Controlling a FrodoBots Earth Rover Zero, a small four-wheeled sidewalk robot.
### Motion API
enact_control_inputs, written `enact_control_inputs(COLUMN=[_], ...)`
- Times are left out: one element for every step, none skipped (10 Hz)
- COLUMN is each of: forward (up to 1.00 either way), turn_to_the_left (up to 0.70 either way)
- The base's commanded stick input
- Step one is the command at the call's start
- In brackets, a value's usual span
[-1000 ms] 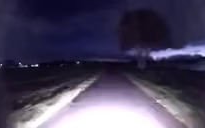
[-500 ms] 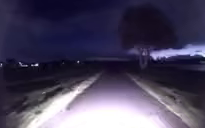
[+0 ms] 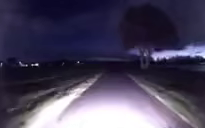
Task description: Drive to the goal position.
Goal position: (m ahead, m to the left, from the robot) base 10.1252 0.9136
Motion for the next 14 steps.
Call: enact_control_inputs(forward=[0.7,0.7,0.7,0.7,0.7,0.7,0.7,0.7,0.7,0.7,0.7,0.7,0.7,0.7], turn_to_the_left=[-0.2,-0.1,0.0,0.0,0.0,0.0,0.0,0.0,0.0,0.0,0.0,0.0,0.0,0.0])
